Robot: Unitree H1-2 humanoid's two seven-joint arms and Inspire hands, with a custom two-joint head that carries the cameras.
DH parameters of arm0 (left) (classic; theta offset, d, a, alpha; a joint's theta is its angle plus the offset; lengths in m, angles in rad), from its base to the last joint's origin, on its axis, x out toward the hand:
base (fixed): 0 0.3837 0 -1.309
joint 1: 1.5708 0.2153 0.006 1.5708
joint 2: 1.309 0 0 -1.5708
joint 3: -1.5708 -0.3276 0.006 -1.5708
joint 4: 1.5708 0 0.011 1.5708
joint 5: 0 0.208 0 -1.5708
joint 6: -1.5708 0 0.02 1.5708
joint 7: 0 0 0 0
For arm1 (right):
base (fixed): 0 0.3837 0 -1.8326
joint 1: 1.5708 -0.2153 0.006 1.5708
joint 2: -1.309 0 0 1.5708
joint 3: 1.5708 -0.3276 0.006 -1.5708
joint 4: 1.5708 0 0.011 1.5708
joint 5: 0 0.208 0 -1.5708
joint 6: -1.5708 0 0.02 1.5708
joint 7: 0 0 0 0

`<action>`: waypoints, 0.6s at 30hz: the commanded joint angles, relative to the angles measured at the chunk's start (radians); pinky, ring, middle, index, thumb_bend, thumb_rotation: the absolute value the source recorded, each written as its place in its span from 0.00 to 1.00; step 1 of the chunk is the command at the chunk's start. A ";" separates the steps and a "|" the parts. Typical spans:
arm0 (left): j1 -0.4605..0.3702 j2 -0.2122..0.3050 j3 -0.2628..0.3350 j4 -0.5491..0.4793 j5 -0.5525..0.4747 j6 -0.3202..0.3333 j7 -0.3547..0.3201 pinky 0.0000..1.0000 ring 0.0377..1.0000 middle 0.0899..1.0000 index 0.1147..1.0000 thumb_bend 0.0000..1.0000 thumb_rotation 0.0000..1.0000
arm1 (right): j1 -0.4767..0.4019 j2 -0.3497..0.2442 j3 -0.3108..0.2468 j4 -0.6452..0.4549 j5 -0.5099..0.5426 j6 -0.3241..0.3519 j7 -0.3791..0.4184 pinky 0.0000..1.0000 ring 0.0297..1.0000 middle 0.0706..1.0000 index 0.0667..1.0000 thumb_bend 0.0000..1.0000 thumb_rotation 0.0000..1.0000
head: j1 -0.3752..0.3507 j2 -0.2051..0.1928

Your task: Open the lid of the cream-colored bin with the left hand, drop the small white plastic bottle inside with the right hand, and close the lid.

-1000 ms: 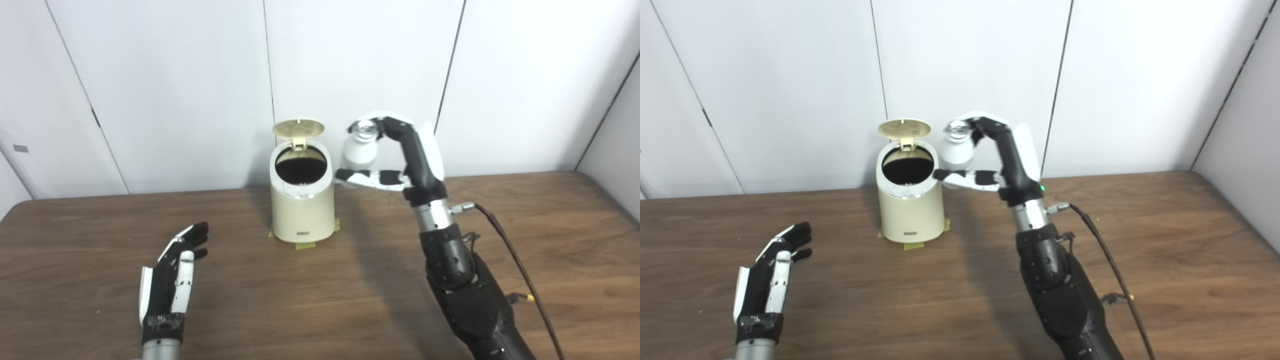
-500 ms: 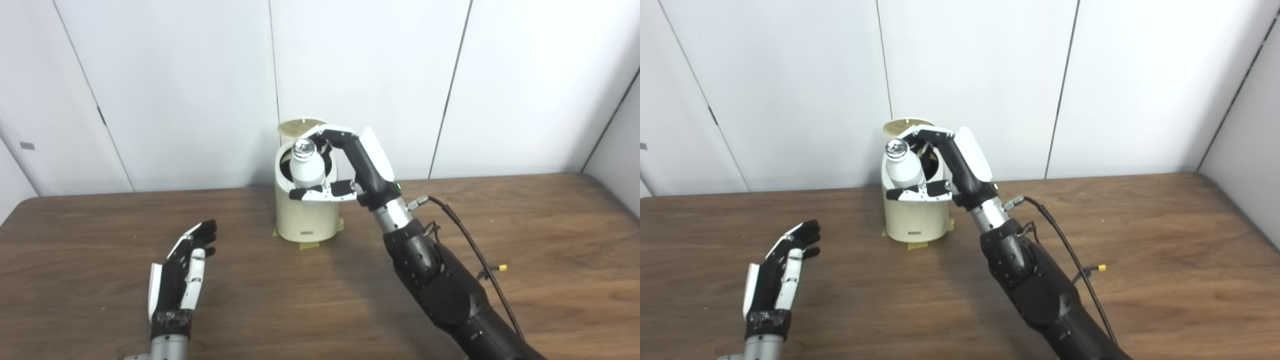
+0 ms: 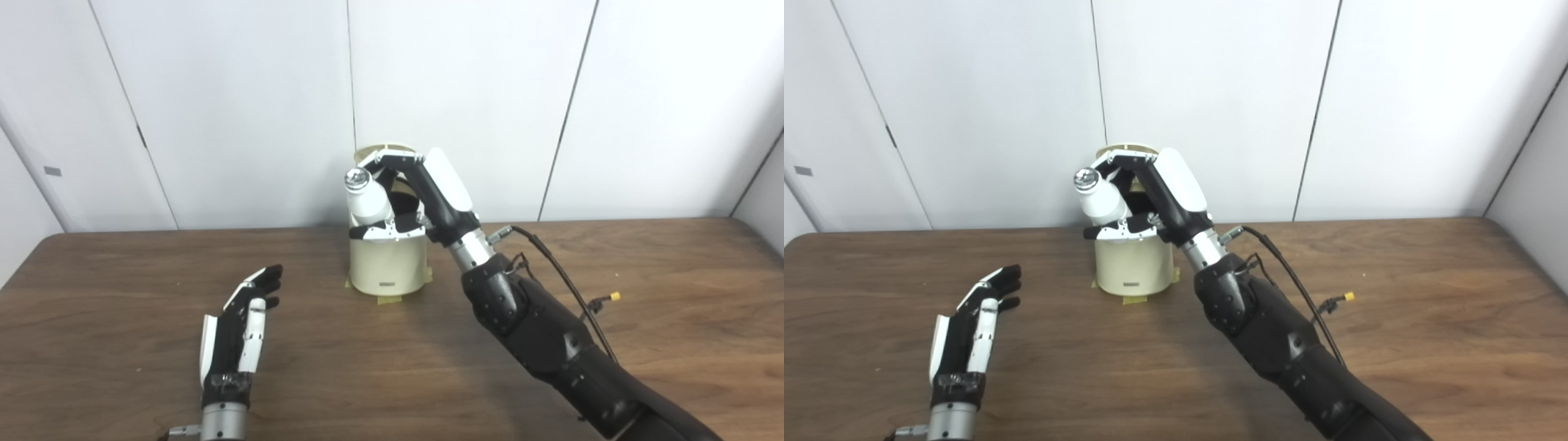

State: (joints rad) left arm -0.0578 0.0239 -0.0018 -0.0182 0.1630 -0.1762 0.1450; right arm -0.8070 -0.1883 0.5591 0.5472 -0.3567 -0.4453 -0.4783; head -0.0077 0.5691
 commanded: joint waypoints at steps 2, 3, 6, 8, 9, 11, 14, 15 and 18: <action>0.037 -0.025 -0.020 0.012 0.042 -0.001 0.013 0.77 0.81 0.80 0.77 0.15 0.91 | -0.087 -0.008 0.026 0.014 0.025 -0.025 -0.065 0.34 0.38 0.48 0.46 0.51 0.00 | 0.002 0.001; 0.038 -0.025 -0.021 0.010 0.045 0.000 0.013 0.77 0.81 0.80 0.77 0.15 0.91 | -0.095 -0.010 0.039 0.027 0.031 -0.025 -0.077 0.34 0.38 0.48 0.46 0.51 0.00 | 0.003 0.001; 0.041 -0.028 -0.022 0.003 0.045 0.009 0.014 0.77 0.81 0.80 0.77 0.16 0.89 | -0.111 -0.016 0.072 0.053 0.038 -0.025 -0.110 0.35 0.39 0.47 0.47 0.51 0.00 | 0.011 0.003; 0.041 -0.028 -0.024 0.006 0.052 0.001 0.018 0.76 0.81 0.80 0.77 0.17 0.88 | -0.123 -0.021 0.095 0.074 0.025 -0.025 -0.141 0.34 0.39 0.47 0.47 0.51 0.00 | 0.013 0.004; 0.041 -0.029 -0.024 0.007 0.055 -0.001 0.020 0.76 0.81 0.80 0.77 0.17 0.87 | -0.129 -0.023 0.109 0.085 0.019 -0.025 -0.158 0.33 0.38 0.47 0.48 0.51 0.00 | 0.015 0.005; 0.043 -0.029 -0.025 0.007 0.060 -0.006 0.023 0.76 0.81 0.80 0.76 0.16 0.85 | -0.139 -0.027 0.132 0.101 0.015 -0.025 -0.185 0.34 0.39 0.47 0.48 0.51 0.00 | 0.016 0.007; 0.045 -0.031 -0.025 0.002 0.069 0.003 0.028 0.75 0.80 0.79 0.76 0.16 0.86 | -0.152 -0.029 0.153 0.113 0.020 -0.025 -0.209 0.35 0.40 0.46 0.48 0.51 0.00 | 0.015 0.008; 0.046 -0.032 -0.025 -0.003 0.071 0.009 0.028 0.75 0.80 0.79 0.76 0.16 0.87 | -0.156 -0.029 0.158 0.116 0.020 -0.025 -0.215 0.36 0.40 0.46 0.48 0.51 0.00 | 0.015 0.008; 0.046 -0.033 -0.025 -0.005 0.068 0.013 0.025 0.75 0.80 0.79 0.76 0.16 0.87 | -0.167 -0.031 0.169 0.119 0.024 -0.025 -0.228 0.36 0.40 0.46 0.48 0.51 0.00 | 0.015 0.007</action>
State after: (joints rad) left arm -0.0494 0.0174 -0.0101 -0.0417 0.2128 -0.1481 0.1598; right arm -0.8971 -0.2035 0.7344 0.6803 -0.3410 -0.4456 -0.6714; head 0.0061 0.5752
